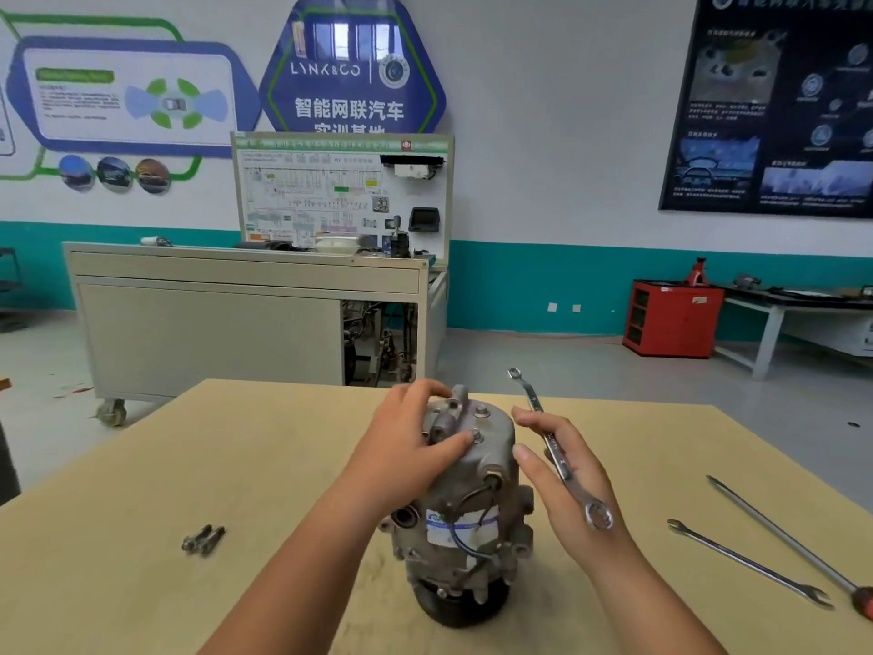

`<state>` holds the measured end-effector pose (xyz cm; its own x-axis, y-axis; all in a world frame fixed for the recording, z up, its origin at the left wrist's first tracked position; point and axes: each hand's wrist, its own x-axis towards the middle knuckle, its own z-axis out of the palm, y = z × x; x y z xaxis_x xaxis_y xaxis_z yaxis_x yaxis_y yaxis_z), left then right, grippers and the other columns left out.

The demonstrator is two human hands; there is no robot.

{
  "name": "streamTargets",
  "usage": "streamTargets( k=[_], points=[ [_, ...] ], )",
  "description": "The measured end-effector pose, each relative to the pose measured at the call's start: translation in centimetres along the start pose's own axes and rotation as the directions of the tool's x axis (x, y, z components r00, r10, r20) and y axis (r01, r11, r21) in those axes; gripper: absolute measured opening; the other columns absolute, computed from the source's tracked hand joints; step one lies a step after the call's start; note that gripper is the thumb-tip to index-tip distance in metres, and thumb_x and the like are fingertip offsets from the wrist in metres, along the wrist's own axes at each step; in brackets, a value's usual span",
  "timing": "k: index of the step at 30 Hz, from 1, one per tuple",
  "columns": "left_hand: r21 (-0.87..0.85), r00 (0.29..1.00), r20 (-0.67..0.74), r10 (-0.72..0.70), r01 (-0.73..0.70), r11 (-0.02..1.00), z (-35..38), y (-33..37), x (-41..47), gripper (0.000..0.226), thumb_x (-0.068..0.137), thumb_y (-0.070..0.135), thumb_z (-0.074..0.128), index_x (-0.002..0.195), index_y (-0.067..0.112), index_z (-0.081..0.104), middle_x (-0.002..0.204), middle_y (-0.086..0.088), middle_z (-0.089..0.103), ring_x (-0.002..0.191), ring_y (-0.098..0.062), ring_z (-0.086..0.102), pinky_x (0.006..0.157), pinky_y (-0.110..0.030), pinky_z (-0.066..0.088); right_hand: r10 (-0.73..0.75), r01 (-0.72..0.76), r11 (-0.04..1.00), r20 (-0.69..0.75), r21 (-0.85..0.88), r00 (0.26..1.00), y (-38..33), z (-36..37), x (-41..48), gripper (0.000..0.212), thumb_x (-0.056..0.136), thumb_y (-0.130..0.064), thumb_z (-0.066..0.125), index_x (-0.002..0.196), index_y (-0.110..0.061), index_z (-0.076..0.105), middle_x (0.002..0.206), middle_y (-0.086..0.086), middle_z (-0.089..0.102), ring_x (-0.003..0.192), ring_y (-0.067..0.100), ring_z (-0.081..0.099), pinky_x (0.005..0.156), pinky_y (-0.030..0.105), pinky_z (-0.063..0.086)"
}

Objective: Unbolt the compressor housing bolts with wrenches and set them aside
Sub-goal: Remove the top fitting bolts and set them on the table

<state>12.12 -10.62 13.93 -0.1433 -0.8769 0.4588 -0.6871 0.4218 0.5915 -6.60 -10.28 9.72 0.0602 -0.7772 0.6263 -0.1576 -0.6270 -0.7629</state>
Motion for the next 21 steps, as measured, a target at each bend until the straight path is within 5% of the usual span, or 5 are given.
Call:
streamTargets(
  k=[5,8,15,18,21],
  points=[
    [-0.032,0.992,-0.058,-0.111,0.109,0.994,0.4,0.4,-0.5,0.026,0.085,0.047,0.062,0.107,0.033,0.056,0.113,0.012,0.046,0.113,-0.013,0.049,0.102,-0.034,0.037,-0.015,0.022,0.996,-0.075,0.083,0.997,-0.5,0.9,-1.0,0.018,0.083,-0.025,0.056,0.097,-0.028,0.066,0.103,-0.014,0.068,0.100,-0.001,0.061,0.080,0.008,0.044],
    [0.145,0.982,-0.015,-0.191,0.191,0.971,1.0,1.6,-0.5,0.054,0.073,0.073,0.051,0.110,0.034,0.047,0.116,0.012,0.047,0.114,-0.014,0.047,0.104,-0.051,0.034,0.012,0.016,0.990,-0.188,0.143,0.982,-1.5,0.2,-1.4,0.022,0.085,-0.029,0.048,0.092,-0.030,0.070,0.091,-0.007,0.072,0.094,0.003,0.064,0.076,0.008,0.045],
    [0.198,0.984,-0.126,-0.129,0.153,0.968,2.7,2.1,-1.6,0.066,0.070,0.071,0.053,0.117,0.025,0.045,0.123,0.008,0.045,0.122,-0.015,0.040,0.099,-0.039,0.036,-0.013,0.025,0.997,-0.155,0.079,0.988,-5.7,-2.2,-2.1,0.054,0.081,-0.072,0.033,0.099,-0.038,0.070,0.086,0.000,0.074,0.087,0.008,0.064,0.069,0.015,0.046],
    [0.232,0.989,-0.110,-0.096,0.119,0.965,3.1,2.3,-2.4,0.085,0.056,0.079,0.033,0.122,0.026,0.043,0.139,0.007,0.040,0.137,-0.017,0.028,0.107,-0.039,0.031,-0.042,0.044,0.999,-0.071,0.031,0.997,-6.7,-1.9,-2.5,0.054,0.084,-0.062,0.031,0.094,-0.030,0.074,0.083,-0.005,0.074,0.087,0.003,0.064,0.069,0.010,0.044],
    [0.166,0.984,-0.176,-0.018,0.047,0.985,3.7,2.6,-3.6,0.083,0.054,0.076,0.031,0.119,0.027,0.047,0.128,0.015,0.049,0.135,-0.020,0.032,0.104,-0.039,0.033,-0.032,0.032,0.999,-0.019,0.003,0.999,-7.3,-1.3,-2.9,0.050,0.081,-0.058,0.033,0.091,-0.027,0.071,0.079,-0.007,0.074,0.082,-0.001,0.064,0.067,0.005,0.042]
  ],
)
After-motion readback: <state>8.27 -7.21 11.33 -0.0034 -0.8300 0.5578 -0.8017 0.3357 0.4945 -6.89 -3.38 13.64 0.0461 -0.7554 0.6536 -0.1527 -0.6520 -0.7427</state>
